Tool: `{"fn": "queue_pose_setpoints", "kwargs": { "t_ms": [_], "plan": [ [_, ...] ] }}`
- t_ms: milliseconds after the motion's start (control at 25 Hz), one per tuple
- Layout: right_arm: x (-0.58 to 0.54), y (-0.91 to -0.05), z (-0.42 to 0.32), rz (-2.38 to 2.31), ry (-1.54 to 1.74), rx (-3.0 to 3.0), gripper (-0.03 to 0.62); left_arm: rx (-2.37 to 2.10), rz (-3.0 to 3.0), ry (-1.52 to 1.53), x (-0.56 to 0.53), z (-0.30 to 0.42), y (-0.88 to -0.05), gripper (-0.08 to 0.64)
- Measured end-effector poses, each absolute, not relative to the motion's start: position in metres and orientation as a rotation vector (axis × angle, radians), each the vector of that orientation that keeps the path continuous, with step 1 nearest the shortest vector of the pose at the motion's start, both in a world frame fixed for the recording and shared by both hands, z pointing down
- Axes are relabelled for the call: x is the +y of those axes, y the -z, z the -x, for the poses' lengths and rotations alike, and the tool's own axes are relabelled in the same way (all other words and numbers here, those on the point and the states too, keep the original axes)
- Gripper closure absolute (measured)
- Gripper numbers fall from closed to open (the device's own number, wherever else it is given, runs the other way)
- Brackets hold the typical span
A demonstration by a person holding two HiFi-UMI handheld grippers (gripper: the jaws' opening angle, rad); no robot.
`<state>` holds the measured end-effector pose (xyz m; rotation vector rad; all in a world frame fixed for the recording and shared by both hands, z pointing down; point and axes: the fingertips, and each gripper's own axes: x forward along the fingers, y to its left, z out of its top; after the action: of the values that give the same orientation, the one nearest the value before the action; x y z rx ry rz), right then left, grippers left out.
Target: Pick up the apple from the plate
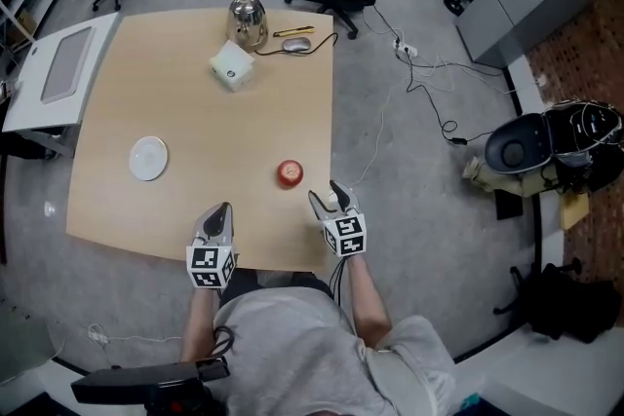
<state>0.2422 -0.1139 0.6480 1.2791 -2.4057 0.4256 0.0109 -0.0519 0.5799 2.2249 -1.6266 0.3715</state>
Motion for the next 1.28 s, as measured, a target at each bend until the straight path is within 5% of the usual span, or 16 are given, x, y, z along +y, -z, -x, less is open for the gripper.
{"fn": "queue_pose_setpoints", "kwargs": {
  "t_ms": [640, 1280],
  "plan": [
    [-0.106, -0.609, -0.282, -1.381, -0.322, -2.409, 0.487, -1.555, -2.310, -0.345, -0.066, -0.058, -0.572, 0.540],
    [-0.099, -0.591, -0.318, -1.423, -0.265, -2.420, 0.574, -1.535, -2.338, -0.330, -0.067, -0.097, -0.569, 0.540]
  ]
}}
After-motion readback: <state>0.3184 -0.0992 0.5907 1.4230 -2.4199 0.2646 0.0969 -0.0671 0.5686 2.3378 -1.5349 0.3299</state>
